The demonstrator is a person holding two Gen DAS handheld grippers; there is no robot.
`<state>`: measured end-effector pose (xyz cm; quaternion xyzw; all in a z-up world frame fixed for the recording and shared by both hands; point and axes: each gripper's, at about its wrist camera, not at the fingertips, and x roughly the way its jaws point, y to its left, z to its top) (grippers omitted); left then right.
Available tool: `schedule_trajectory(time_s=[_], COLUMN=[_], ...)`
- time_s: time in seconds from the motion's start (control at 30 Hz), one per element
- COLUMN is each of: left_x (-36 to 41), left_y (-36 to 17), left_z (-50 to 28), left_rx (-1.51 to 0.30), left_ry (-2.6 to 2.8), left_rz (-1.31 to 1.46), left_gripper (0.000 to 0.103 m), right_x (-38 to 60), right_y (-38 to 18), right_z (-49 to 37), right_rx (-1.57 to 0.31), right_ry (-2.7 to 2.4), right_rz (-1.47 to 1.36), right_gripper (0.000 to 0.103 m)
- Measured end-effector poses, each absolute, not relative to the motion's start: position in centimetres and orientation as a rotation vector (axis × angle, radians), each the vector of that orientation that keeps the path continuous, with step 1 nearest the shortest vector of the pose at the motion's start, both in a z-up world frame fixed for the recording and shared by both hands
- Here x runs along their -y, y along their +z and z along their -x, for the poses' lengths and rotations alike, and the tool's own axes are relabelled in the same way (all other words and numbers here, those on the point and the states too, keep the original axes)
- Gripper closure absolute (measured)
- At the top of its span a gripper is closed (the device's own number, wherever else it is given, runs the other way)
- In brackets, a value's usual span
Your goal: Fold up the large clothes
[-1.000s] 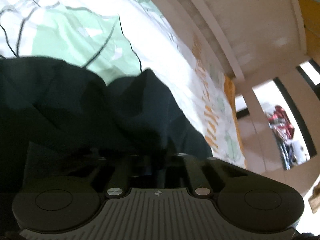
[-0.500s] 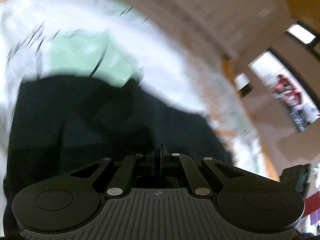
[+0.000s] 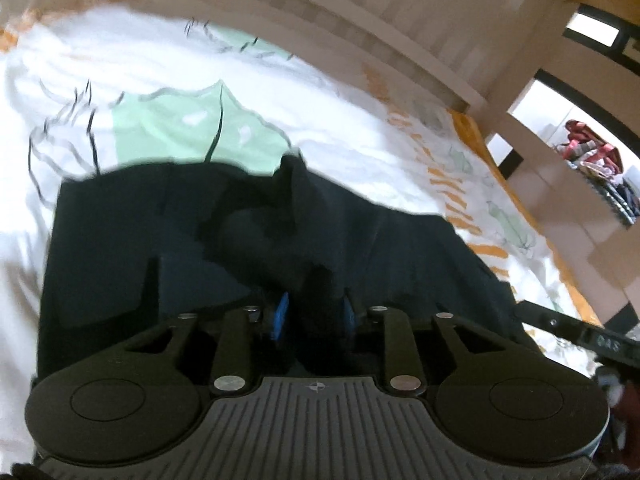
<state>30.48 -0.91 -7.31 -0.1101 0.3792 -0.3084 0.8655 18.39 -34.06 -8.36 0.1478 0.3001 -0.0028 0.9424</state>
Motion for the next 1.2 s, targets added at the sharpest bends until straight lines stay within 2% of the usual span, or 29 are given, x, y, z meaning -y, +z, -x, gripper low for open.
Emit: schedule_trajectory(time_s=[0.07,0.13,0.2,0.27,0.3,0.33,0.47,0.7,0.73,0.77,0.8,0.83,0.87,0.97,1.0,1.2], left_x=[1.1,1.4,1.8,1.7,1.5,1.4,0.8,1.0,0.9,0.9,0.7,0.6,0.4,0.1,0.1,0.1], left_y=[-6.7,-6.5,-6.6,-7.3,-7.9,-8.4,-8.8,-8.3,-8.1,-7.9,-7.6,-7.4,-7.1,-6.2,-5.9,-3.8], left_z=[-30.3,-30.2,-30.4,-30.9,-31.3,-31.7,-32.5,-31.9,-31.8,-31.5,-31.3,-31.1,-30.8,-29.5,-28.9,-25.3], left_rx=[-0.759,-0.738,-0.743,-0.777,-0.810,-0.835,-0.863,-0.828,-0.815,-0.800,-0.785,-0.773,-0.756,-0.697,-0.677,-0.598], left_ry=[-0.643,-0.646,-0.633,-0.573,-0.538,-0.525,-0.526,-0.512,-0.510,-0.509,-0.508,-0.512,-0.525,-0.542,-0.546,-0.570], left_rz=[0.206,0.183,0.158,0.129,0.130,0.161,0.235,0.225,0.223,0.218,0.213,0.210,0.208,0.188,0.170,0.064], left_gripper=[0.070,0.059,0.056,0.052,0.046,0.044,0.043,0.043,0.040,0.036,0.027,0.019,0.016,0.008,0.002,0.000], right_x=[32.6,30.9,29.1,27.3,26.8,26.5,27.8,28.5,28.7,29.0,28.9,29.1,29.2,29.9,30.0,31.2], right_y=[-8.0,-7.6,-7.7,-8.2,-8.6,-9.2,-12.2,-12.2,-11.9,-11.5,-11.2,-10.7,-10.4,-9.4,-9.2,-9.0], right_z=[-18.3,-18.3,-18.7,-19.6,-20.0,-20.7,-22.6,-21.4,-21.2,-20.5,-20.2,-19.4,-18.8,-16.6,-16.0,-12.0], right_rx=[-0.583,-0.563,-0.564,-0.577,-0.588,-0.611,-0.680,-0.647,-0.641,-0.629,-0.617,-0.599,-0.588,-0.570,-0.568,-0.577], right_ry=[0.025,0.073,0.118,0.151,0.158,0.147,0.113,0.139,0.141,0.142,0.140,0.140,0.139,0.117,0.102,0.019], right_rz=[-0.256,-0.197,-0.129,-0.066,-0.051,-0.040,-0.107,-0.131,-0.153,-0.174,-0.183,-0.189,-0.193,-0.221,-0.231,-0.299], right_gripper=[0.034,0.030,0.030,0.029,0.029,0.029,0.030,0.028,0.027,0.022,0.012,0.007,0.000,0.000,0.000,0.000])
